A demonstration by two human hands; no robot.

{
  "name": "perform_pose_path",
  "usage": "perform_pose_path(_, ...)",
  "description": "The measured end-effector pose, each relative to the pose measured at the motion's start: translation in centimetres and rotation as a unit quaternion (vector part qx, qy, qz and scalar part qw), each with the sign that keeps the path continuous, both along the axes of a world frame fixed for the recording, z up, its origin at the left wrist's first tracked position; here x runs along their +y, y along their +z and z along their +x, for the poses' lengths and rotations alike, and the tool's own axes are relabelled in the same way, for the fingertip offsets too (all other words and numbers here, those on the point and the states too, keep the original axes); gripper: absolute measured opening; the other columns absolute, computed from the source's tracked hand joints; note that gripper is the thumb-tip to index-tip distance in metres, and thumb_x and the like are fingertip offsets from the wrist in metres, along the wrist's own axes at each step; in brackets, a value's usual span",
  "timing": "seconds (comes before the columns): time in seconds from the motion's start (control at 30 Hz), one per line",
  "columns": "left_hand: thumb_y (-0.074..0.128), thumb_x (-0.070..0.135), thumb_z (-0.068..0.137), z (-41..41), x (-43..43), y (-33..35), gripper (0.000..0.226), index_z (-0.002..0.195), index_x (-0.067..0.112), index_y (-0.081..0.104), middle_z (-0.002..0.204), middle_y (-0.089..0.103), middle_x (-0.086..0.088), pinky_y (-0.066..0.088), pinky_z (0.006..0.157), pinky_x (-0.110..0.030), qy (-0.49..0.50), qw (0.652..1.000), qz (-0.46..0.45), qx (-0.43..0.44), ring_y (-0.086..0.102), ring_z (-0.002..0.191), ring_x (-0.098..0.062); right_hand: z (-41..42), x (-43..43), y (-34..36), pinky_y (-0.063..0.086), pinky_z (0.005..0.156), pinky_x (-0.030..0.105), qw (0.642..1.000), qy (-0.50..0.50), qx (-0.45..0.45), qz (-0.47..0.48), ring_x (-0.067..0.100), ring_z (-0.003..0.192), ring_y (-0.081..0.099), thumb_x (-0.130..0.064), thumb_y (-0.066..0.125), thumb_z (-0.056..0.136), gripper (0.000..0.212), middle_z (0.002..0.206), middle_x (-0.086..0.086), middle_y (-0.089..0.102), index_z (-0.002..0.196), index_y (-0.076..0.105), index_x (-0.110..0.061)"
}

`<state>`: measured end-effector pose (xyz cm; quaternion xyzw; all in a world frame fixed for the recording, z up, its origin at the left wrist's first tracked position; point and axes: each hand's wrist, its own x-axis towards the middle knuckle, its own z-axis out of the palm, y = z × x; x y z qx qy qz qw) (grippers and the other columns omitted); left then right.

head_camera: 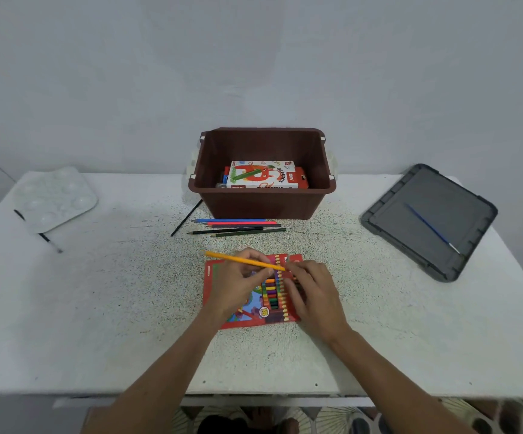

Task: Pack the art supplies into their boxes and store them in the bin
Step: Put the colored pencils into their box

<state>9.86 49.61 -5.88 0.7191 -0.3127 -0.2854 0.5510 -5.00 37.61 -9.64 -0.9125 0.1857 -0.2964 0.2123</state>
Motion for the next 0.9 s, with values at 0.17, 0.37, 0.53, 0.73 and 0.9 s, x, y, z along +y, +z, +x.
perform_pose_path(0.17, 0.078, 0.013, 0.083, -0.1, 0.0, 0.3, 0.011, 0.091, 0.015, 0.071, 0.087, 0.075, 0.002, 0.059, 0.08, -0.04, -0.015, 1.0, -0.003, -0.002, 0.073, 0.085, -0.018, 0.1, -0.2, -0.1, 0.046, 0.082, 0.032, 1.0, 0.014, 0.001, -0.004, 0.017, 0.095, 0.051, -0.025, 0.049, 0.1, 0.029, 0.108, 0.002, 0.058, 0.118, 0.065, -0.009)
perform_pose_path(0.37, 0.079, 0.012, 0.082, 0.2, 0.4, 0.0, 0.012, 0.091, 0.013, 0.072, 0.086, 0.075, 0.003, 0.059, 0.074, -0.027, -0.031, 0.999, -0.003, -0.027, 0.072, 0.082, -0.01, -0.2, -0.6, -0.1, 0.044, 0.077, 0.029, 0.999, 0.037, 0.016, -0.017, 0.017, 0.089, 0.051, -0.024, 0.05, 0.099, 0.025, 0.105, 0.001, 0.06, 0.112, 0.065, -0.009)
perform_pose_path(0.53, 0.072, 0.043, 0.085, 1.9, 1.6, -1.7, 0.027, 0.108, 0.029, 0.069, 0.118, 0.064, 0.016, 0.045, 0.098, -0.028, -0.028, 0.97, 0.07, -0.232, 0.056, 0.113, 0.002, -1.9, -3.3, -0.4, 0.04, 0.073, 0.025, 0.998, 0.001, 0.045, -0.042, 0.014, 0.085, 0.049, -0.022, 0.051, 0.098, 0.025, 0.097, -0.001, 0.061, 0.109, 0.068, -0.009)
perform_pose_path(0.73, 0.043, 0.07, 0.084, 4.9, 4.9, -4.7, 0.07, 0.137, 0.025, 0.051, 0.151, 0.043, -0.002, 0.028, 0.111, -0.047, -0.016, 0.91, 0.186, -0.371, 0.041, 0.138, -0.022, -6.2, -9.5, 0.8, 0.043, 0.057, 0.036, 0.985, -0.062, 0.099, -0.129, 0.024, 0.067, 0.049, -0.019, 0.047, 0.094, 0.03, 0.083, 0.009, 0.062, 0.098, 0.072, -0.001)
perform_pose_path(0.9, 0.043, 0.071, 0.084, 4.8, 4.9, -5.1, 0.076, 0.144, 0.023, 0.041, 0.152, 0.041, -0.001, 0.021, 0.11, -0.04, -0.012, 0.904, 0.204, -0.376, 0.039, 0.139, -0.023, -8.2, -12.9, 1.7, 0.047, 0.057, 0.04, 0.97, -0.085, 0.134, -0.185, 0.031, 0.064, 0.053, 0.007, 0.077, 0.076, 0.021, 0.082, 0.014, 0.065, 0.096, 0.073, 0.003)
